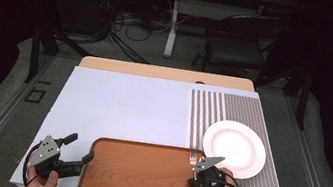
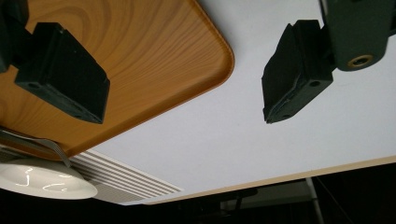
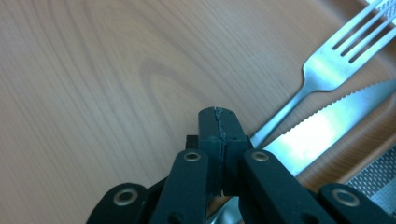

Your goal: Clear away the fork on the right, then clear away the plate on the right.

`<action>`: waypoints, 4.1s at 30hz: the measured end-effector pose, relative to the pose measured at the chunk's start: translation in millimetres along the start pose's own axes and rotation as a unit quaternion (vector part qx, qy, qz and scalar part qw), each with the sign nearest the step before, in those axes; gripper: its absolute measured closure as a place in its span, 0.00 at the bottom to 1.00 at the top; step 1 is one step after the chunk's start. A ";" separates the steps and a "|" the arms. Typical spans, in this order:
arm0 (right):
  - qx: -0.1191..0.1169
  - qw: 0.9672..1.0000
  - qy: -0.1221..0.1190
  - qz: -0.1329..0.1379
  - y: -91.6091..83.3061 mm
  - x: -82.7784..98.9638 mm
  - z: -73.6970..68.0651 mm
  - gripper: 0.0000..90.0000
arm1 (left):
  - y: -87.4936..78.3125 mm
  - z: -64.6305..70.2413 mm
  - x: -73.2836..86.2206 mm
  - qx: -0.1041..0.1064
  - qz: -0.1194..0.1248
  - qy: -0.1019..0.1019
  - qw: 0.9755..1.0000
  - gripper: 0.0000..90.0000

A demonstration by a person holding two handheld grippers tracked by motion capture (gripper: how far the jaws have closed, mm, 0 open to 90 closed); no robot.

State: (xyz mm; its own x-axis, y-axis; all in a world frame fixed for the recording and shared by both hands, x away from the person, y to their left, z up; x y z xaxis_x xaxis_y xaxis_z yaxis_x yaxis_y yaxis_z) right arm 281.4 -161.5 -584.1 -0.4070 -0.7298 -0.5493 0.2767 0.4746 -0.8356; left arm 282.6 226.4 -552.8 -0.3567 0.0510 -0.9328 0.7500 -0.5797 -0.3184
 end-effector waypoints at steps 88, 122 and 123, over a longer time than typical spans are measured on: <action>0.241 0.969 0.020 0.051 -60.4 56.0 77.7 0.00 | 0.5 0.0 -0.1 0.001 0.000 0.000 1.000 0.17; 0.295 0.955 0.002 -0.025 -47.6 88.5 101.7 0.00 | 0.4 -0.1 -0.2 0.002 -0.001 0.000 1.000 0.17; 0.294 0.956 -0.001 -0.023 -46.7 88.5 101.9 0.00 | 0.5 -0.1 -0.3 0.002 0.000 0.000 1.000 0.17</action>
State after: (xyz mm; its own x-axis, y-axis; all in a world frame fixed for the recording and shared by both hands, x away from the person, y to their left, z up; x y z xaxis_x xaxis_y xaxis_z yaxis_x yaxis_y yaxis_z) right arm 321.1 -298.4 -592.8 -0.4294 -0.7446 -0.5111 0.6998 0.0833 -0.7095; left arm 283.1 226.2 -552.7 -0.3564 0.0517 -0.9329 0.7474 -0.5834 -0.3179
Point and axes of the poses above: each handheld gripper's, and its own axes: y roughly forward along the jaws, x roughly out of its underside, z roughly to its right, the point moved 6 cm from there along y, roughly forward along the jaws, and after that the axes turned 8 degrees about -y, right-handed, at the moved point
